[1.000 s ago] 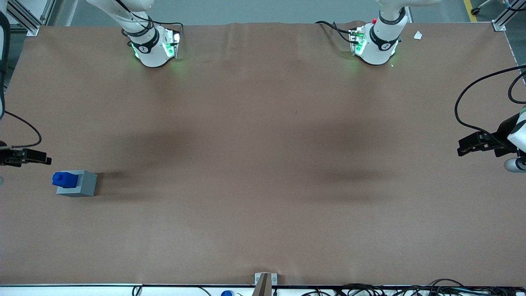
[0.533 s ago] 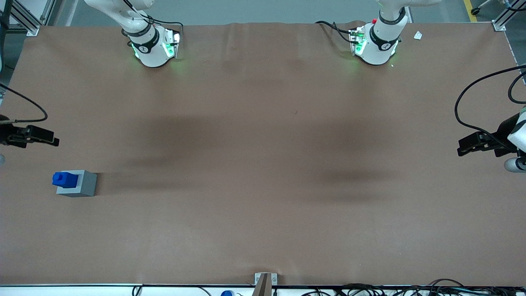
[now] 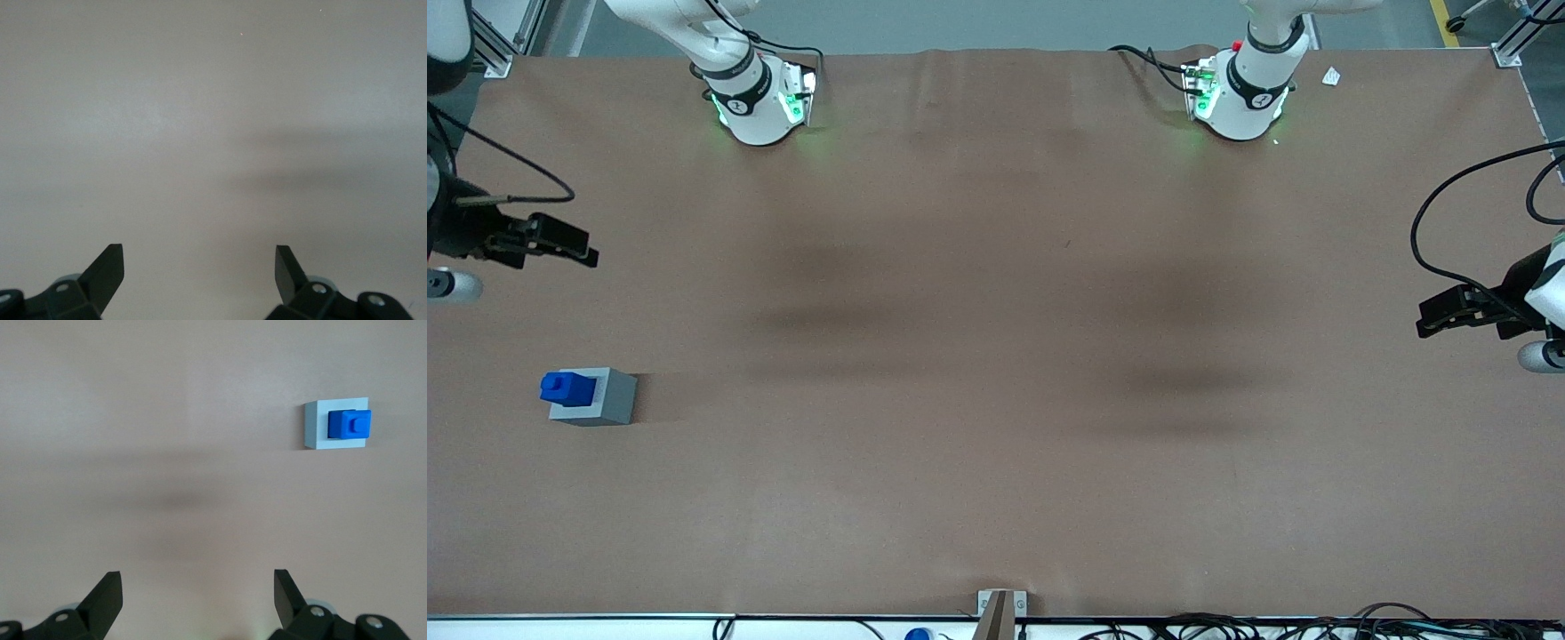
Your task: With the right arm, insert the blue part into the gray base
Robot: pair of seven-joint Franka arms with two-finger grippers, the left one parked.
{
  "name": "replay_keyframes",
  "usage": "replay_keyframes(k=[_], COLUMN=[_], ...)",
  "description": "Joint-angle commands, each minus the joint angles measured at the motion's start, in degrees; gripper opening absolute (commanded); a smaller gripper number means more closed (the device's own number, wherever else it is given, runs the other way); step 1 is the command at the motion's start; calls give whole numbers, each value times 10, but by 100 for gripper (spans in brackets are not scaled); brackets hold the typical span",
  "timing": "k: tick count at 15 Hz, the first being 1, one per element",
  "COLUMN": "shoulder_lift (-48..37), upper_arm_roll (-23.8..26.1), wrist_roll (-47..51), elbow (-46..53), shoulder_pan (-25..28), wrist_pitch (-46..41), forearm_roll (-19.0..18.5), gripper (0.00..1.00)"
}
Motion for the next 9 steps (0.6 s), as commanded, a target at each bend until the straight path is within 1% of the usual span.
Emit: replay_keyframes(k=[1, 4, 9], shoulder_lift=[-67, -110, -121], upper_arm_roll=[-2, -3, -5], wrist_roll=[19, 16, 12], elbow=[-57, -97, -97], shoulder_pan=[24, 22, 16], wrist_pitch=[6, 18, 13], forearm_roll=[-16, -17, -17], gripper=[100, 100, 100])
